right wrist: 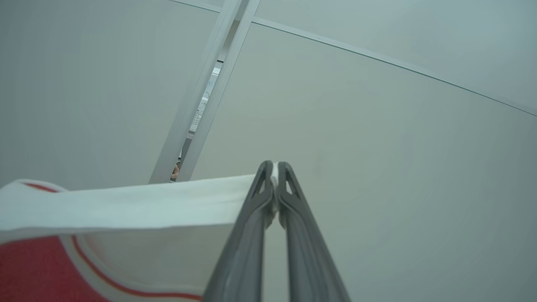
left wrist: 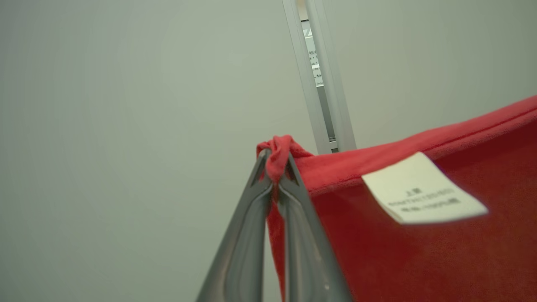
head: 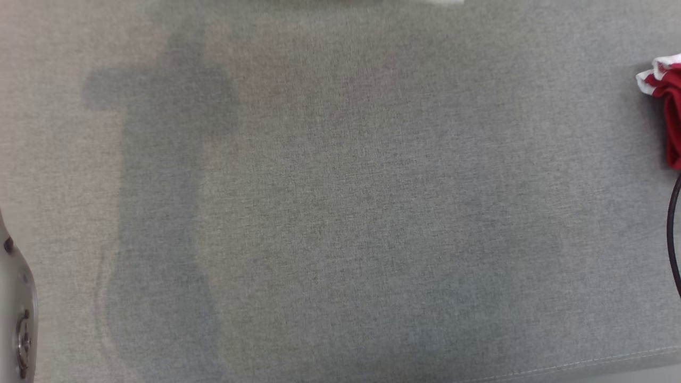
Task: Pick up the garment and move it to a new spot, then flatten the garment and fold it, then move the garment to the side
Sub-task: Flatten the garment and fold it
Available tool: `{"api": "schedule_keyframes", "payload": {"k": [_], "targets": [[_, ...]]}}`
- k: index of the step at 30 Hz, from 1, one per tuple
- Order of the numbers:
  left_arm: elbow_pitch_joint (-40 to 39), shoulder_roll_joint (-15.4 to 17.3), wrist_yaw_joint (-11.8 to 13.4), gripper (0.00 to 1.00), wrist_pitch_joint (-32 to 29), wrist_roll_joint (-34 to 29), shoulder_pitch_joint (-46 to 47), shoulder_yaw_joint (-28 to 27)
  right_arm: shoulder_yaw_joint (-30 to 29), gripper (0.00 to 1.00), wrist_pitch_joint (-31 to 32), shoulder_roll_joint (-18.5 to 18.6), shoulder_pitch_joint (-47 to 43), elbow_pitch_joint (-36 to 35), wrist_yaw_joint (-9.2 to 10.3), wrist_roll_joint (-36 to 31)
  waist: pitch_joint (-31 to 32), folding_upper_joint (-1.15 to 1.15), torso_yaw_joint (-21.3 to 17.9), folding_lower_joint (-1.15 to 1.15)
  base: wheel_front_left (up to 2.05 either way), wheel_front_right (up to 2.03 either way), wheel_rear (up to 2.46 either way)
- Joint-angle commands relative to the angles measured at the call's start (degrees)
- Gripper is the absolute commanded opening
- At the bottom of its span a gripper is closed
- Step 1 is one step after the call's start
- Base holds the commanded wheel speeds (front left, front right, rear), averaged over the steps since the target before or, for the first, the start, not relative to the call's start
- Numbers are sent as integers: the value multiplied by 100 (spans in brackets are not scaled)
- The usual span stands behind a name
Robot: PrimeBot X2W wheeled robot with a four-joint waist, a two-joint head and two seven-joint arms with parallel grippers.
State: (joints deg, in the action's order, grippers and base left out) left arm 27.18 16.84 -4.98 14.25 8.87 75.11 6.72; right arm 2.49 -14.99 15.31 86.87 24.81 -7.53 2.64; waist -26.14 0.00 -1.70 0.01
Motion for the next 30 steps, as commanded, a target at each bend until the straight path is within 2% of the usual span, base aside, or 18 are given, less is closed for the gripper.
{"api": "schedule_keyframes", "payload": {"k": [1, 4, 10, 16, 19, 23, 27, 30], "targets": [[116, -32, 46, 0, 51, -31, 126, -44, -41, 0, -20, 2, 63, 29, 9, -58, -377, 0, -34, -1, 0, 0, 0], [266, -75, 44, 0, 92, 43, 86, -100, -138, 0, -22, 18, -36, -18, 9, 1, -425, 0, -17, -1, 0, 0, 0], [38, -244, 34, 0, 92, 179, -979, -370, -193, 0, -24, 26, -1126, -129, 10, 323, -341, 0, -13, -1, 0, 0, 0], [-67, -731, -13, 0, 93, 424, -2773, -846, -324, 0, -24, -173, -2992, -460, 11, 828, -78, 0, -35, -1, 0, 0, 0], [-81, -1005, -19, 0, 94, 632, -3632, -1289, -405, 0, -25, -331, -4031, -632, 13, 1000, 98, 0, -91, -1, 0, 0, 0], [-81, -1203, -98, 0, 95, 532, -4731, -1639, -443, 0, -25, -450, -5299, -804, 16, 1074, 460, 0, -157, -1, 0, 0, 0], [-83, -1312, -119, 0, 95, 584, -5407, -1889, -532, 0, -25, -517, -6123, -921, 18, 1019, 782, 0, -176, -1, 0, 0, 0], [-77, -1345, -146, 0, 95, 510, -5852, -1849, -536, 0, -25, -577, -6622, -927, 18, 1010, 1036, 0, -174, -1, 0, 0, 0]]}}
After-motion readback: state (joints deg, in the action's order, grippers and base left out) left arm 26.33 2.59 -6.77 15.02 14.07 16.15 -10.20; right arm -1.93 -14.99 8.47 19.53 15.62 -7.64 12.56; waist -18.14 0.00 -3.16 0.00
